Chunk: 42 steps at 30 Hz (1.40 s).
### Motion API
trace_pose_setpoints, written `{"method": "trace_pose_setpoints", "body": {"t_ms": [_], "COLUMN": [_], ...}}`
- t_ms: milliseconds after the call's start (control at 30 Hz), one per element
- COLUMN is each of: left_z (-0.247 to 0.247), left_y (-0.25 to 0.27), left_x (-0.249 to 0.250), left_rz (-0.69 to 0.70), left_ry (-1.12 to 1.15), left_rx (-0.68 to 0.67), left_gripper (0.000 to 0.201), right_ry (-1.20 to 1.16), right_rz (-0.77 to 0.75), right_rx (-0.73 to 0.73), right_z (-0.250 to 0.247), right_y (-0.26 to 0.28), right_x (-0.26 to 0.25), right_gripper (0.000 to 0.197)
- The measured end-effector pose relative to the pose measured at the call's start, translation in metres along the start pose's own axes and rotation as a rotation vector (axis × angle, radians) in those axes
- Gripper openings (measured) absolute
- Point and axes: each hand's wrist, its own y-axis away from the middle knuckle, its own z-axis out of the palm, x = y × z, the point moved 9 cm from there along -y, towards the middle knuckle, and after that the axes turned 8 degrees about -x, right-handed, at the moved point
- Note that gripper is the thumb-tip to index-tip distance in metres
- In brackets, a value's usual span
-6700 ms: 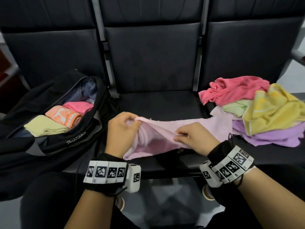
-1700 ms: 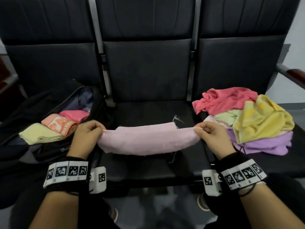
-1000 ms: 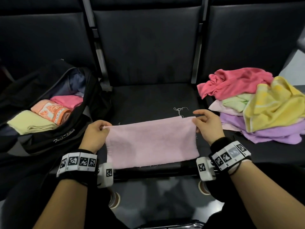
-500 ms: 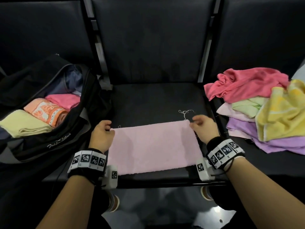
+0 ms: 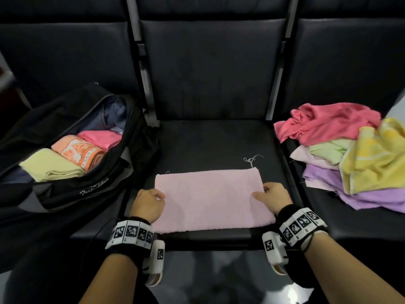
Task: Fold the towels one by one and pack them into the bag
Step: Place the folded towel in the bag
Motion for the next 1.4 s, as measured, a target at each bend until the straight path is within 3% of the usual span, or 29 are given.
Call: {"method": "trace_pose_setpoints", "body": {"t_ms": [133, 300, 433, 600, 700, 833, 967, 1133, 1200, 1267, 1400], "left_z": [0.006, 0.026, 0.039, 0.036, 0.025, 0.018, 0.031, 0.039, 0.043, 0.045, 0.049], "left_y": [0.009, 0.015, 0.02, 0.027, 0.03, 0.035, 0.041, 0.044, 0.044, 0.043, 0.038], "left_x": [0.006, 0.026, 0.039, 0.043, 0.052, 0.069, 0.072, 0.062, 0.053, 0.045, 0.05], "left_rz": [0.006, 0.111, 0.159, 0.165, 0.203, 0.298, 0.221, 0.023, -0.02, -0.037, 0.061], "left_ry": [-0.002, -0.006, -0.023, -0.048, -0.004, 0.221, 0.585, 0.875, 0.831, 0.757, 0.68], "left_rx": [-0.023, -0.124, -0.147, -0.126, -0.068, -0.073, -0.239, -0.338, -0.344, -0.315, -0.26], "left_gripper": [0.026, 0.029, 0.028, 0.029, 0.029, 0.02, 0.012, 0.029, 0.034, 0.026, 0.051], "right_ry": [-0.164, -0.325, -0.404, -0.562, -0.64, -0.636, -0.663, -0.582, -0.511, -0.45, -0.481], "right_rz": [-0.004, -0.03, -0.028, 0.031, -0.011, -0.091, -0.151, -0.226, -0.213, -0.195, -0.195], "right_rx": [-0.039, 0.043, 0.057, -0.049, -0.09, -0.142, -0.262, -0.432, -0.518, -0.508, -0.415], "right_z": [-0.007, -0.04, -0.059, -0.044, -0.039, -0.023, 0.013, 0.073, 0.091, 0.092, 0.076], "right_y": [0.008, 0.024, 0.03, 0.041, 0.047, 0.051, 0.058, 0.078, 0.085, 0.085, 0.08], "right_x": [0.006, 0.012, 0.012, 0.015, -0.003, -0.047, -0.1, -0.156, -0.157, -0.147, -0.117], "right_gripper": [0.018, 0.021, 0.012, 0.012, 0.014, 0.025, 0.032, 0.041, 0.048, 0.047, 0.039]}}
